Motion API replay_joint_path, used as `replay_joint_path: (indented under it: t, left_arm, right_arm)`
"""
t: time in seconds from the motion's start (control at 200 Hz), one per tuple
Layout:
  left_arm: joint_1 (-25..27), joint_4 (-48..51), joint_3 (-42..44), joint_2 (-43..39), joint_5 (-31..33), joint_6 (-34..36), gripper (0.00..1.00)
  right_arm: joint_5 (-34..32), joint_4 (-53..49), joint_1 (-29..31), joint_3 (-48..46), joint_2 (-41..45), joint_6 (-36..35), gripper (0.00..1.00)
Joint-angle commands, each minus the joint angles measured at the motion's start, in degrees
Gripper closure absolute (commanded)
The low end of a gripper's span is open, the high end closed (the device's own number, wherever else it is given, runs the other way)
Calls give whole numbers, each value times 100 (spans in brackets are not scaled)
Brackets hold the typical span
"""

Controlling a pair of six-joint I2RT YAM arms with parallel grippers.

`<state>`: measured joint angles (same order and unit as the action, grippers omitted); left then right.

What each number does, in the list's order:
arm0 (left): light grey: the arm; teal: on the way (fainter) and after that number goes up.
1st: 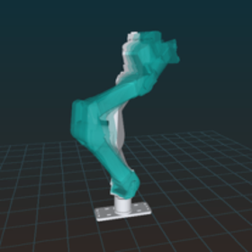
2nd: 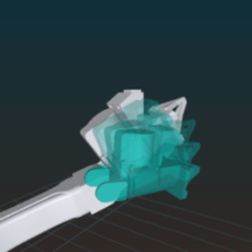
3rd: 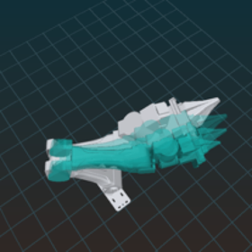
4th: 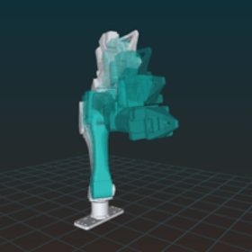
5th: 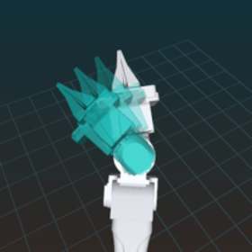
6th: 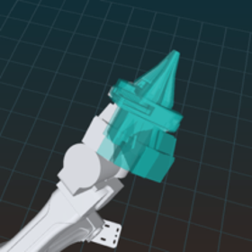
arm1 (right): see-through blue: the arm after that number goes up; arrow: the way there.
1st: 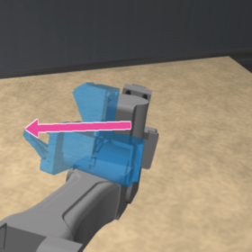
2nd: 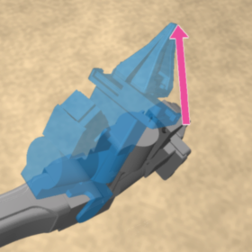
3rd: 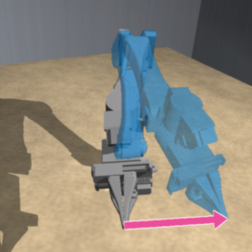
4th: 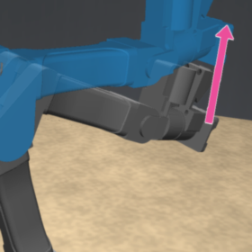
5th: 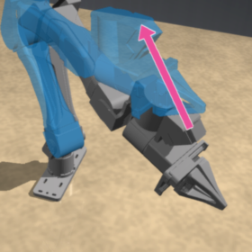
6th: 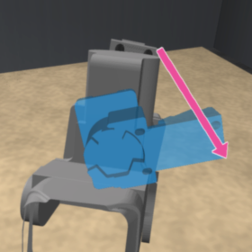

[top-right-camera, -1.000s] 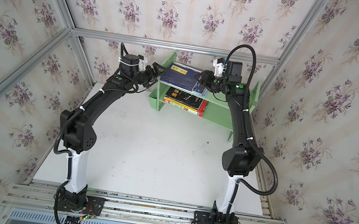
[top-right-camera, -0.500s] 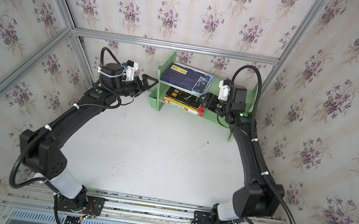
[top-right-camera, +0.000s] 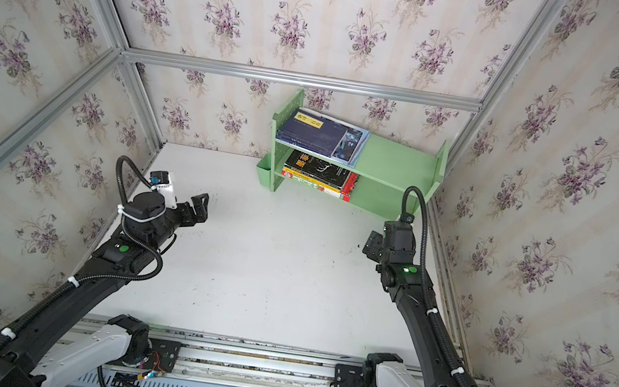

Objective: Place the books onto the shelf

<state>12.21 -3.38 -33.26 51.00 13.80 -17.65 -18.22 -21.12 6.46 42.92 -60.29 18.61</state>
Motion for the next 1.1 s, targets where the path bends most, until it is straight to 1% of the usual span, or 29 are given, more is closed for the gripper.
replay_joint_path:
  t: [0.0, 0.05, 0.1, 0.22, 0.32, 0.355, 0.39, 0.415, 0.445, 0.46, 0.495, 0.535, 0.58, 0.67, 0.715, 0.74, 0.78, 0.834, 0.864, 0.909, 0.969, 0.984, 1.014, 1.039, 1.054, 1.094]
  left_arm:
    - [-40, -1587, 768, -320, 1281, 790, 0]
    - [-90, -2184, 1230, -440, 1498, 903, 0]
    - [-159, -2568, 1569, -517, 1539, 1029, 0]
    - [-319, -2609, 1818, -504, 1625, 1140, 0]
    - [-403, -2790, 2017, -328, 1688, 1180, 0]
    - [-410, -2933, 2092, -243, 1788, 1219, 0]
    - [-452, -3133, 2201, -140, 1858, 1241, 0]
    - [-496, -3318, 2292, -71, 1871, 1248, 0]
    - [-552, -3510, 2387, 33, 1864, 1219, 0]
    - [-577, -3594, 2429, 81, 1856, 1175, 0]
    - [-656, -3817, 2516, 179, 1747, 1119, 0]
    - [-684, -3944, 2547, 220, 1619, 1135, 0]
    - [-739, -4157, 2559, 285, 1487, 1132, 0]
    - [-811, -4780, 2564, 694, 1387, 1166, 0]
    - [-837, -5007, 2515, 916, 1291, 1177, 0]
    - [-863, -5131, 2473, 1096, 1208, 1170, 0]
    - [-886, -5328, 2384, 1417, 950, 1251, 0]
    - [-888, -5518, 2209, 1862, 501, 1508, 0]
    - [-891, -5458, 2083, 2113, 235, 1626, 0]
    - [-887, -5016, 1849, 2278, -90, 1707, 0]
    - [-909, -5759, 1918, 2658, -114, 1787, 0]
    - [-927, -5741, 1947, 2611, -65, 1748, 0]
    - [-949, -5353, 1905, 2456, 123, 1564, 0]
    - [-1019, -5044, 1855, 2345, -16, 1482, 0]
    - [-1042, -5046, 1847, 2354, -29, 1476, 0]
    - [-1045, -5456, 1923, 2498, -26, 1530, 0]
  right_arm:
    - [-987, 1393, -12, -596, -12, -517, 16]
    - [-1043, 2080, -20, -907, -92, -800, 13]
    - [-945, 2583, -52, -1107, -253, -1028, 11]
    - [-845, 3011, -73, -1059, -928, -1408, 7]
    - [-898, 3728, -85, -1255, -1360, -1315, 6]
    - [-837, 4155, -89, -1356, -1502, -1294, 6]
    - [-765, 4653, -91, -1501, -1663, -1322, 1]
    - [-719, 5109, -85, -1637, -1788, -1360, 0]
    - [-636, 5700, -100, -1751, -1966, -1547, 0]
    - [-631, 5749, -101, -1703, -2013, -1636, 0]
    - [-554, 5571, -114, -1554, -2070, -1674, 0]
    - [-537, 5782, -134, -1523, -2203, -1748, 0]
    - [-327, 5764, -166, -1487, -2314, -1765, 0]
    - [-213, 6315, -184, -1612, -2605, -1852, 0]
    - [-160, 6006, -188, -1549, -2529, -1794, 0]
    - [-118, 6102, -198, -1585, -2525, -1787, 0]
    - [-13, 6467, -251, -1760, -2540, -1825, 0]
    - [159, 6486, -301, -1850, -2454, -1782, 0]
    - [191, 6653, -306, -1920, -2459, -1796, 0]
    - [266, 6799, -320, -2005, -2455, -1803, 0]
    - [332, 6993, -348, -2118, -2435, -1797, 0]
    - [355, 7043, -354, -2149, -2435, -1799, 0]
    - [430, 7162, -357, -2231, -2437, -1808, 0]
    - [442, 7233, -359, -2313, -2486, -1784, 0]
    - [392, 7547, -361, -2379, -2582, -1770, 0]
    - [411, 8572, -358, -2582, -2984, -1924, 0]
